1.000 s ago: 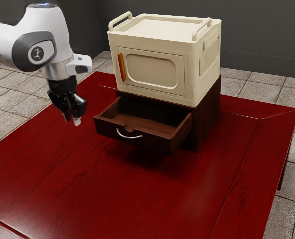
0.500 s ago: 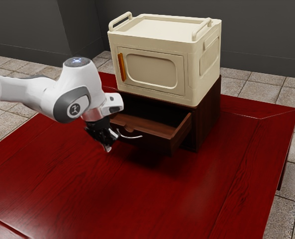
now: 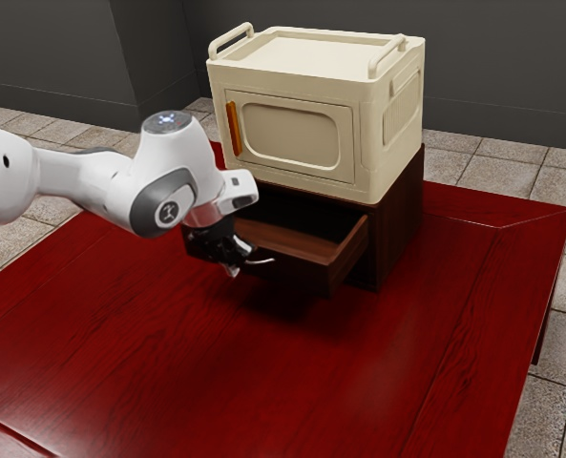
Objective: Push the drawer handle with one arm to close the drawer
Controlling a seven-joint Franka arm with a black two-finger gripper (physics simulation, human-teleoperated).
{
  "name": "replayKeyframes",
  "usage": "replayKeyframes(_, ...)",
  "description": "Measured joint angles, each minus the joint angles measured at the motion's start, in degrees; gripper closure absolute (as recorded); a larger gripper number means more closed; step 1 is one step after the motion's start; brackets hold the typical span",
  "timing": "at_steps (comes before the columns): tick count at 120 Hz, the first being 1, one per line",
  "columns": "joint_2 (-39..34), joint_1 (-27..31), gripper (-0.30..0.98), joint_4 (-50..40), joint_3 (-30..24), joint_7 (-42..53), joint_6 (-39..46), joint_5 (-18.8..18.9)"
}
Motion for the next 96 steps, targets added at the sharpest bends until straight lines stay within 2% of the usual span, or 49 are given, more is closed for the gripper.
replayKeyframes(96, 14.51, 0.24, 0.79, 17.13, 0.35, 2.03, 1.04, -0.07)
